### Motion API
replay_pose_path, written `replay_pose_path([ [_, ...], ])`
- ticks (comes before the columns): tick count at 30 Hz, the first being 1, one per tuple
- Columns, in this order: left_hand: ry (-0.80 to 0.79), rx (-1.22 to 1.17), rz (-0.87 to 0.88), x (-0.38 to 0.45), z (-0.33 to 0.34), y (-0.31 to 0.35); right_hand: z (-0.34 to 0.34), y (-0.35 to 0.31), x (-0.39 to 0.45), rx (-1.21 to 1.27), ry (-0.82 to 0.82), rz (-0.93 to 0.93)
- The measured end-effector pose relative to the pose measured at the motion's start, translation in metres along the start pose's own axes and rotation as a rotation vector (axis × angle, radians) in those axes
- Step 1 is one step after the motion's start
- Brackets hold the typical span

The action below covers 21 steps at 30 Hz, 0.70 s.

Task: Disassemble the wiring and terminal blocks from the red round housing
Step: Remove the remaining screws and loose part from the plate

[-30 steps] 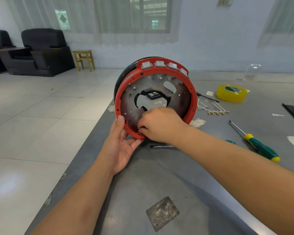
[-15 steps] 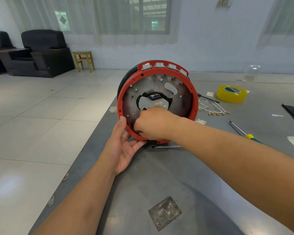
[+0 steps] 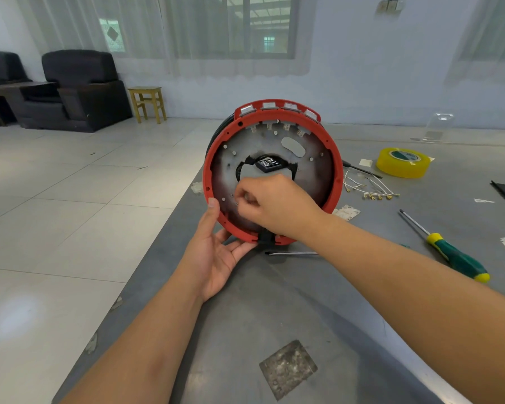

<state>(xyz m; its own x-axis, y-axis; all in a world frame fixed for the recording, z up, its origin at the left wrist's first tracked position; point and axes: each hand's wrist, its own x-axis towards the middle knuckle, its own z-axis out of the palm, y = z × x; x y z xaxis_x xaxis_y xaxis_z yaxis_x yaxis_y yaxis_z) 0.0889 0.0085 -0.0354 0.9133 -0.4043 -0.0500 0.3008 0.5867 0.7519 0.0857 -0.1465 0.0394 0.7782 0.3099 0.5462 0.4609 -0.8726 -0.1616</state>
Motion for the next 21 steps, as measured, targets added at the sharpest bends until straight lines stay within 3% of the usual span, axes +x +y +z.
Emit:
replay_pose_path([
  [5, 0.039, -0.005, -0.005, 0.001, 0.001, 0.000, -0.011, 0.000, -0.009, 0.493, 0.176, 0.196],
  [10, 0.133, 0.029, 0.026, 0.002, 0.005, -0.002, -0.025, 0.003, -0.019, 0.944, 0.107, 0.414],
  [15, 0.243, 0.041, 0.098, 0.003, 0.008, -0.005, -0.036, 0.020, -0.036, 1.039, 0.064, 0.580],
  [21, 0.282, 0.068, 0.159, 0.008, 0.007, -0.009, -0.050, 0.067, -0.066, 1.021, 0.228, 0.738],
])
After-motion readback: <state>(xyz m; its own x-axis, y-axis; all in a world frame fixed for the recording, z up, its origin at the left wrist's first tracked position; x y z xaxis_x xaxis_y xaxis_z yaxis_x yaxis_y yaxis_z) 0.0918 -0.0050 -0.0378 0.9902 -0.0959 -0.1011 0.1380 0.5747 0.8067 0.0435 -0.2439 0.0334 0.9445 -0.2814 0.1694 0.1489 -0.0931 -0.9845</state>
